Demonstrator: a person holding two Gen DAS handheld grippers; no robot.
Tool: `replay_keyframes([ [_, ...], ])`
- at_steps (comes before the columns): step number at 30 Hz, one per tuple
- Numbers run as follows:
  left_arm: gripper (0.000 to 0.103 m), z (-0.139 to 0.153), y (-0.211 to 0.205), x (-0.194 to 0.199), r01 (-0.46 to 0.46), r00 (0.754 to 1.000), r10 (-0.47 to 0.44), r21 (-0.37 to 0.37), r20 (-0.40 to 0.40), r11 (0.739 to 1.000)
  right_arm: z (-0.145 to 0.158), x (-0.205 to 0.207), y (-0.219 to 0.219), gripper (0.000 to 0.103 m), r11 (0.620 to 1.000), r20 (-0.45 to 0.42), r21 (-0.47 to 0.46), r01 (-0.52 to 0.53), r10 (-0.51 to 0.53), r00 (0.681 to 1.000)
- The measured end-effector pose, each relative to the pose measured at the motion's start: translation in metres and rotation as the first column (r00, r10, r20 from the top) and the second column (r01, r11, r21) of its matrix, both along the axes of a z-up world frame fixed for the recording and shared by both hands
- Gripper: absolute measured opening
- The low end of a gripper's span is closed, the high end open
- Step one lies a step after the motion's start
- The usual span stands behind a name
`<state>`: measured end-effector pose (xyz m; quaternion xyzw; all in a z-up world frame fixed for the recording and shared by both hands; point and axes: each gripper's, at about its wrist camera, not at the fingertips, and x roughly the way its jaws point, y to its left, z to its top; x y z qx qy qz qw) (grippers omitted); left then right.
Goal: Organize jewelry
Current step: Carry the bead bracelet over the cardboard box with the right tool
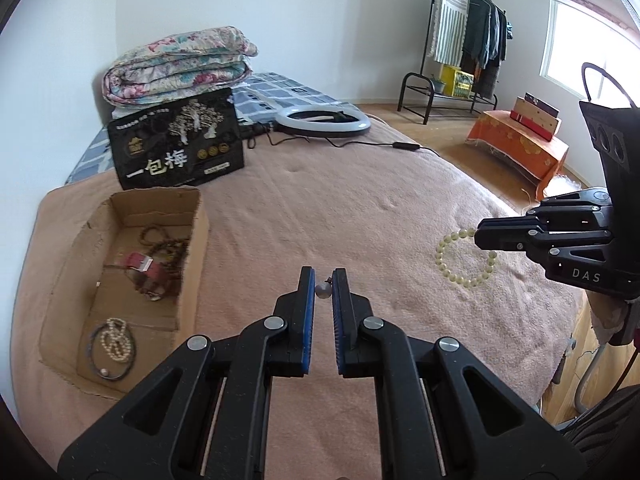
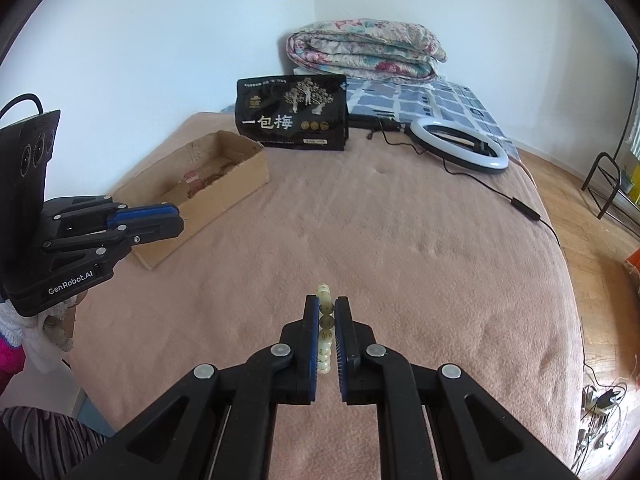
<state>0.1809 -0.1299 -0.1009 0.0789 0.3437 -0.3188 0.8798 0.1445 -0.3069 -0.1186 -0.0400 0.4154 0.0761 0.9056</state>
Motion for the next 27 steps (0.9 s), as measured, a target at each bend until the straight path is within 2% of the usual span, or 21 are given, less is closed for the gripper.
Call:
replay_keyframes([
  [12,0.007,0.012,0.064,0.021,-0.138,0.990,0.138,0.015,0.036,0.990,0.018,0.035,0.057,0.005,0.996,0.040,0.003,-0.086,0.086,0.995],
  [20,0.007,0.004,0.108,0.049,-0.246,0.969,0.244,0.044,0.039,0.968,0.028,0.060,0.094,0.005,0.989,0.063,0.025,-0.147,0.145,0.987],
  [27,0.007,-0.004,0.132,0.064,-0.285,0.958,0.283,0.068,0.038,0.956,0.030,0.083,0.125,0.005,0.980,0.074,0.045,-0.193,0.189,0.979],
])
